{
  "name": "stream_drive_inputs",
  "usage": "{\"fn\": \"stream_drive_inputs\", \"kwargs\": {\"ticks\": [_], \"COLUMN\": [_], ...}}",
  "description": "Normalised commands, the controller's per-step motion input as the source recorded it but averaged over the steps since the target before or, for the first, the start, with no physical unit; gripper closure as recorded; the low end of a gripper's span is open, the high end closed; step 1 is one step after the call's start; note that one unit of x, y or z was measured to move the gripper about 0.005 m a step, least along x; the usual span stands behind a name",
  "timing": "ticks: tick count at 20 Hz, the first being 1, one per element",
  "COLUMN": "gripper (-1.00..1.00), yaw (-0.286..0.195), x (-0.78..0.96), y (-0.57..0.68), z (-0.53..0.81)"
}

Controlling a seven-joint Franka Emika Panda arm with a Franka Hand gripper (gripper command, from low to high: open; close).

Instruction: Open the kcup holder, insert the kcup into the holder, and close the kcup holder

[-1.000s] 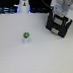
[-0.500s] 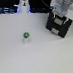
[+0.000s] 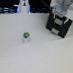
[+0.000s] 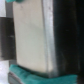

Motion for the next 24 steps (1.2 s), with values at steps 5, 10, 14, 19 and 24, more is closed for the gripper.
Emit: {"fn": "stream_drive_inputs", "kwargs": {"ticks": [5, 10, 14, 19, 24], "gripper": [1.00, 1.00, 1.00, 1.00, 1.00], "yaw": [-0.018, -0.024, -0.031, -0.036, -0.014], "x": [0.76, 0.84, 0.87, 0.44, 0.46], "y": [-0.05, -0.08, -0.11, -0.07, -0.09], "z": [0.22, 0.29, 0.32, 0.19, 0.12]}}
